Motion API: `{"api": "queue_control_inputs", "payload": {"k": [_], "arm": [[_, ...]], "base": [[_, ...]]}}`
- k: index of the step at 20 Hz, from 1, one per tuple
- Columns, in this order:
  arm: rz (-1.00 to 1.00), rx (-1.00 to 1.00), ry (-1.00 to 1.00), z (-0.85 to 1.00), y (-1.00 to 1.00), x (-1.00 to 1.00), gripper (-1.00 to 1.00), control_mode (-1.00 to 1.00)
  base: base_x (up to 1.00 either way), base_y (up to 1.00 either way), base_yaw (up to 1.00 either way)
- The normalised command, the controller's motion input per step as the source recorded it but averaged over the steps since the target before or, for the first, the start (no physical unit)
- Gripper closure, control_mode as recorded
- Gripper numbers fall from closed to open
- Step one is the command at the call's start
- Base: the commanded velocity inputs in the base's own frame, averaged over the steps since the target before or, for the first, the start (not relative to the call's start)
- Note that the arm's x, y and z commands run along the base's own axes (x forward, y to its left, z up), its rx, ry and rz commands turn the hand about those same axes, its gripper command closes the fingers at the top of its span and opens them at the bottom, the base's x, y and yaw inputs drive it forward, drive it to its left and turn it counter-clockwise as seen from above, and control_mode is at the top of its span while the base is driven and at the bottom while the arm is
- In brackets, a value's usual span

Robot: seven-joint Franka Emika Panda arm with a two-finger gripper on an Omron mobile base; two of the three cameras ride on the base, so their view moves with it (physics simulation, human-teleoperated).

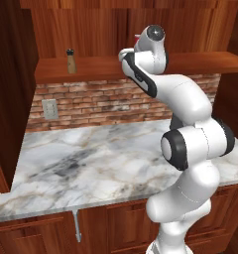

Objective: Take 2 condiments from the cabinet and move them on the counter near the stove.Make sure the condiments are lined up with each other, next to each other.

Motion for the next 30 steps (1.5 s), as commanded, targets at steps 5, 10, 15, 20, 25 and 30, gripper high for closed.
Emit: {"api": "queue_control_inputs", "payload": {"k": [5,10,15,20,25,30], "arm": [[0.00,0.00,0.00,0.00,0.00,0.01,-1.00,-1.00],[0.00,0.00,0.00,-0.03,0.00,0.01,-1.00,-1.00],[0.00,0.00,0.00,-0.13,0.02,0.17,1.00,-1.00],[0.00,0.00,0.00,-0.06,0.01,0.19,1.00,-1.00],[0.00,0.00,0.00,0.00,0.00,-0.05,1.00,-1.00],[0.00,0.00,-0.06,0.00,0.01,-0.72,1.00,-1.00]], "base": [[0.00,0.00,0.00],[0.00,0.00,0.00],[0.00,0.00,0.00],[0.00,0.00,0.00],[0.00,0.00,0.00],[0.00,0.00,0.00]]}}
